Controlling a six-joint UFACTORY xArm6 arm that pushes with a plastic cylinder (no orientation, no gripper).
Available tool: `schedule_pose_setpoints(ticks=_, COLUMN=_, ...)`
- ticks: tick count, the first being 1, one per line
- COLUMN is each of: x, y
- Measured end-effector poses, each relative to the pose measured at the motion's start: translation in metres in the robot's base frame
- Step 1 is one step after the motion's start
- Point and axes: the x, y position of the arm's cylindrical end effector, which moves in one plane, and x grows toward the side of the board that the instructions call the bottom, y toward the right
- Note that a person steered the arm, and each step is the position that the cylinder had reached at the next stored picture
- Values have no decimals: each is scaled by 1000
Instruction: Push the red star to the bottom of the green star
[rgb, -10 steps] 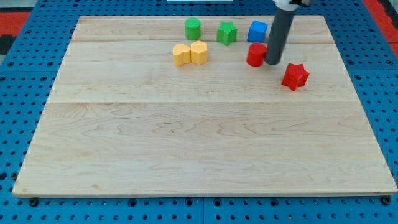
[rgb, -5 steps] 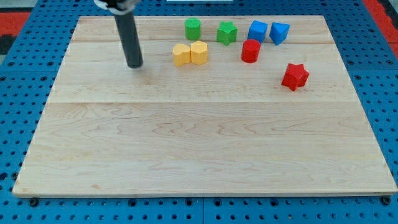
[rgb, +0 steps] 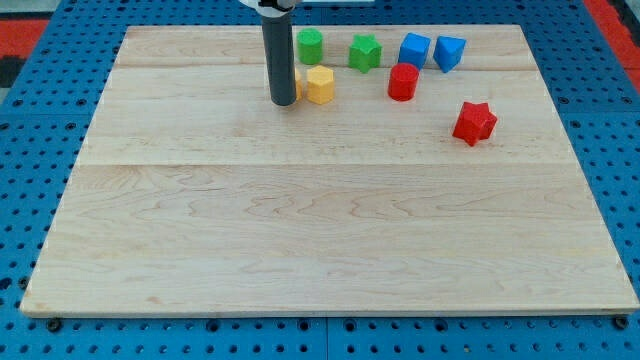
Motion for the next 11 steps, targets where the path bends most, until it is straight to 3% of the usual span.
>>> schedule_pose_setpoints(ticks=1, x=53, y=68)
schedule_pose_setpoints(ticks=2, x=90, y=191)
schedule_pose_setpoints(ticks=3, x=85, y=265)
schedule_pose_setpoints(ticks=4, x=68, y=287)
schedule_pose_setpoints(ticks=6, x=51, y=173)
schedule_pose_setpoints(ticks=8, x=53, y=250)
schedule_pose_setpoints(ticks=9, x=26, y=245)
schedule_pose_setpoints(ticks=11, x=26, y=160)
